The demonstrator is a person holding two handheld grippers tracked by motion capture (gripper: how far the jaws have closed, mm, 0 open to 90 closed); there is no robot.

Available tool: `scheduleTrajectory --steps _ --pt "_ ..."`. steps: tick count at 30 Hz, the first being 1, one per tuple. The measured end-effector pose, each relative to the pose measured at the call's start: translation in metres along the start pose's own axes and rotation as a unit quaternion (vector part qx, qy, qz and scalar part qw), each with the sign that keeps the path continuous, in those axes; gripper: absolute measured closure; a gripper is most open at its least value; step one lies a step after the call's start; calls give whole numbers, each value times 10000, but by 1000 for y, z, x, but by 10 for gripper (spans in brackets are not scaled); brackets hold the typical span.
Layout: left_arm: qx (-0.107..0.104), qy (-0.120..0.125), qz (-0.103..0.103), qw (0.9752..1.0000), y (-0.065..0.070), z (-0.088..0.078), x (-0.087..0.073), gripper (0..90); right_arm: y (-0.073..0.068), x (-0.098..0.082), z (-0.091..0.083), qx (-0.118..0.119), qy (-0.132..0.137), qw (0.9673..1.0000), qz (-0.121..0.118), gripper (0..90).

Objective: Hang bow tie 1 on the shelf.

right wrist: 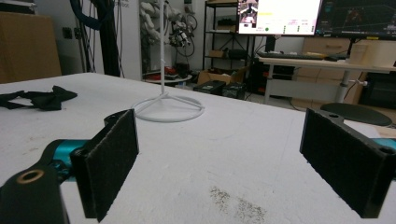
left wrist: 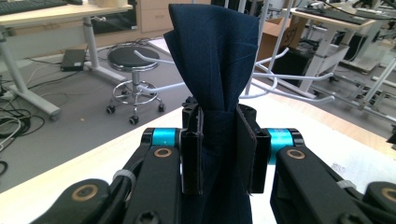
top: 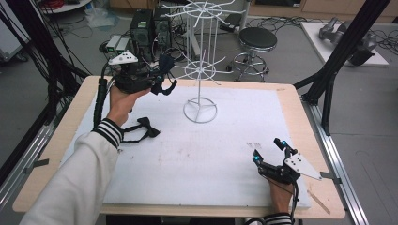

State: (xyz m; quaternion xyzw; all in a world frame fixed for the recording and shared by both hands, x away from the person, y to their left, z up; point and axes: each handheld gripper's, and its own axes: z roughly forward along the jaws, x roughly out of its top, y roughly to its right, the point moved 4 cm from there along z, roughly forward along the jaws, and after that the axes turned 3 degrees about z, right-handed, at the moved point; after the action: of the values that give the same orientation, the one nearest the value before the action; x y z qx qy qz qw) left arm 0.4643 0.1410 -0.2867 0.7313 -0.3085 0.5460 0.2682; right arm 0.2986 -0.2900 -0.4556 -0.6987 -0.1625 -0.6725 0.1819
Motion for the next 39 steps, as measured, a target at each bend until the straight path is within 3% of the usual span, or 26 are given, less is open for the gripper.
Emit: scheduleTrajectory --steps 13,39 --pt "27 -57 -68 10000 8 8 4 734 0 0 0 4 -9 10000 19 110" --pt "-37 -187 94 9998 26 27 13 734 0 0 0 -10 -8 10000 37 110"
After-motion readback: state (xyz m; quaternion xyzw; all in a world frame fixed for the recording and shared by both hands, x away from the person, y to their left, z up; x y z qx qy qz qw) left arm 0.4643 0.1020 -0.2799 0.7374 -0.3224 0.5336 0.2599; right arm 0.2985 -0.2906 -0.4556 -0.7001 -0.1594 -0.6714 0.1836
